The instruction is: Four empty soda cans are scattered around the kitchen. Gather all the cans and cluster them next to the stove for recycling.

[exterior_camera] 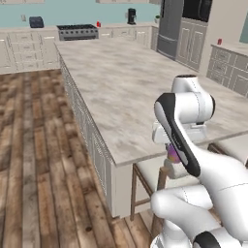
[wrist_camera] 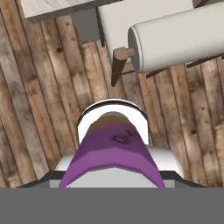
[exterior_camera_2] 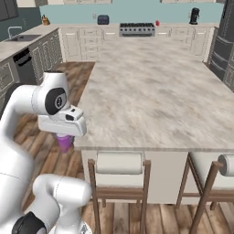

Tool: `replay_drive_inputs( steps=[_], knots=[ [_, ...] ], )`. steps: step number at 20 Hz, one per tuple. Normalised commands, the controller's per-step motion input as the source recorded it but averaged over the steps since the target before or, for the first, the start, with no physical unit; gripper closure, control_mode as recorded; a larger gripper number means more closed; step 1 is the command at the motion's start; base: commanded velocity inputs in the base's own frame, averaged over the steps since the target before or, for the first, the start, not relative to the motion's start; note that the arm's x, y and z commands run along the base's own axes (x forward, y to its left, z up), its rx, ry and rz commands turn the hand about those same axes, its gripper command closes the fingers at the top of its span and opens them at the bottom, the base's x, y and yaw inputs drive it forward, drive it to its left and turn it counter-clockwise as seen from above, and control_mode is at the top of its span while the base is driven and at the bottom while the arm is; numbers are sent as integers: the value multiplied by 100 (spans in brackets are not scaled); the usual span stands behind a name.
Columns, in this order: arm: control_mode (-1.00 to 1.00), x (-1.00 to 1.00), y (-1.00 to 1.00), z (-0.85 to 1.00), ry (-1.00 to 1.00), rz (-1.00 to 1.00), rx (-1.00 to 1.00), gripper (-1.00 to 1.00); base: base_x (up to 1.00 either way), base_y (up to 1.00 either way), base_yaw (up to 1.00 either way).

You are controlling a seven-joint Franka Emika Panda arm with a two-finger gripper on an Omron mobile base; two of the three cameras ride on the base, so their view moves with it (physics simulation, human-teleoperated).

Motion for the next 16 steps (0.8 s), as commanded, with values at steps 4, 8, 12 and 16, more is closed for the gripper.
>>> replay_drive_inputs(
  steps=[4,8,12,16],
  knots=[
    [100,0,0,0,0,0,0,100,-53,-57,-1],
    [100,0,0,0,0,0,0,100,-38,-90,0],
    [100,0,0,0,0,0,0,100,-6,-100,0],
    [100,0,0,0,0,0,0,100,0,-100,3]
  ],
)
